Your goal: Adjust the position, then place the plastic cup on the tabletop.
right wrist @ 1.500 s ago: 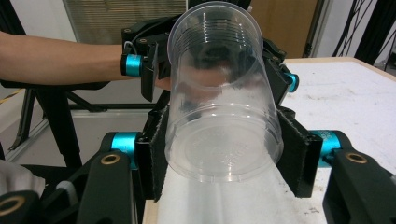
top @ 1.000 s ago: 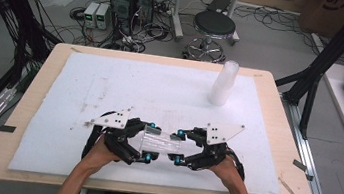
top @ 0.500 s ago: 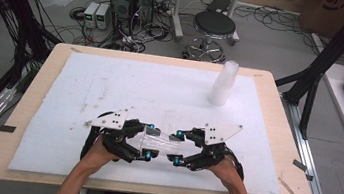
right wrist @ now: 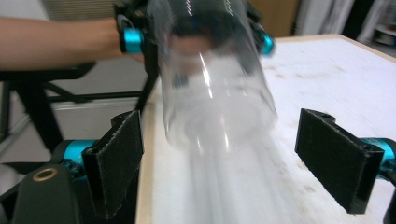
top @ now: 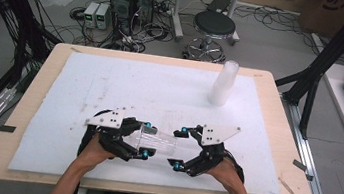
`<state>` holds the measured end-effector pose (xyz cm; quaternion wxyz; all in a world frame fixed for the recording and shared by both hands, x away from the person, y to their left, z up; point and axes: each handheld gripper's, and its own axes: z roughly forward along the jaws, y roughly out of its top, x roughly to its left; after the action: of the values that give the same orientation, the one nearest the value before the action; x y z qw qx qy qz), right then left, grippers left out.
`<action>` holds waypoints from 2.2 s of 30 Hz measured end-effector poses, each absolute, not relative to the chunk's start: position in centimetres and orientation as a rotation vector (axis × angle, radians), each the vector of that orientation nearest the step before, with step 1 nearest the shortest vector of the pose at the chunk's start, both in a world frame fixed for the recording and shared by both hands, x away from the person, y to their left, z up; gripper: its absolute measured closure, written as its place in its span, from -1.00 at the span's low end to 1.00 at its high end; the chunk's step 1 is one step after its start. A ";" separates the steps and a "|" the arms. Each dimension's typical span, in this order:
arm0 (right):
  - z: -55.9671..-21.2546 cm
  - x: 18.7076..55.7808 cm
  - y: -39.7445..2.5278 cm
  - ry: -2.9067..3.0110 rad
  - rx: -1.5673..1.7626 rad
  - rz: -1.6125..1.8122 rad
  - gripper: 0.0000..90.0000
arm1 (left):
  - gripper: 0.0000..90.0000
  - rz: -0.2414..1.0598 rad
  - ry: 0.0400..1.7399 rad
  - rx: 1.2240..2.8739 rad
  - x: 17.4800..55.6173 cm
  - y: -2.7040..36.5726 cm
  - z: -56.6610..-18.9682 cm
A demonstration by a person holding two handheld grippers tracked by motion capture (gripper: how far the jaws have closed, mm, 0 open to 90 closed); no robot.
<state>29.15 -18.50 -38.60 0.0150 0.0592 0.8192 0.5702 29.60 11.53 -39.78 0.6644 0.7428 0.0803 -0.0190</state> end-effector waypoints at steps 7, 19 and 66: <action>-40.1 28.9 -20.3 2.469 0.471 1.617 -0.66 | -0.29 0.002 0.211 1.897 31.4 12.1 -37.0; -43.3 28.3 -23.6 2.257 0.900 1.395 -0.66 | -0.30 -0.010 0.199 2.262 34.7 10.3 -35.9; -45.4 29.2 -24.7 2.216 0.975 1.346 -0.66 | -0.28 0.036 0.181 2.723 39.2 7.5 -34.8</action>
<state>29.24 -24.74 -45.37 0.1845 0.3461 0.7863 0.4774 39.23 7.46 -34.79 0.2046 0.9766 0.0649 0.0128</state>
